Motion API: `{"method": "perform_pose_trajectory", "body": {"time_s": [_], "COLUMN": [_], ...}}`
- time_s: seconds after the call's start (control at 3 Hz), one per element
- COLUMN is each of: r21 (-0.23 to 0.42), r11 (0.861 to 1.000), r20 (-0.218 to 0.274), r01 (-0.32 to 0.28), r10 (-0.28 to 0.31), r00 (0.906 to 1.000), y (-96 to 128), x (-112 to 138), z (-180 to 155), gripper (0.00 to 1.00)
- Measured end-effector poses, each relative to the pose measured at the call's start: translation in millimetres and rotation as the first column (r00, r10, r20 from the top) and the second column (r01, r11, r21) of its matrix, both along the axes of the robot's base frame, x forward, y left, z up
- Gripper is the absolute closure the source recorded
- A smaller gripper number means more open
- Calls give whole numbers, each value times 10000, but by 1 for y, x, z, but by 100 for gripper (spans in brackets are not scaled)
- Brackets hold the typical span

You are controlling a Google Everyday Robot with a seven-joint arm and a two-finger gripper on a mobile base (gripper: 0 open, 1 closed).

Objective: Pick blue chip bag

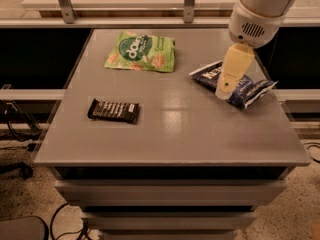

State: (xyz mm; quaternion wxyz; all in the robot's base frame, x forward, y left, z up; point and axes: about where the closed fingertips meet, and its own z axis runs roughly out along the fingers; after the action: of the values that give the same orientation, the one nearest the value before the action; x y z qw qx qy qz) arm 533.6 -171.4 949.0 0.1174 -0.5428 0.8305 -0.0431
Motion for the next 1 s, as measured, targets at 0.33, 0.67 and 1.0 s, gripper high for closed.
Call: {"method": "perform_pose_trajectory", "body": {"time_s": [0.33,0.67,1.0], "r21": [-157,-227,-210], "r11": [9958,9841,9708], "r20": [-208,-290,-456], "r01": [904,1762,2392], "r10": [-907,-1768,-2399], "r00": [9957,9838,9697], "y": [-2,-16,-30], "x": [25,40,51], "z": [-22,-40,-58], "gripper": [0,0,0]}}
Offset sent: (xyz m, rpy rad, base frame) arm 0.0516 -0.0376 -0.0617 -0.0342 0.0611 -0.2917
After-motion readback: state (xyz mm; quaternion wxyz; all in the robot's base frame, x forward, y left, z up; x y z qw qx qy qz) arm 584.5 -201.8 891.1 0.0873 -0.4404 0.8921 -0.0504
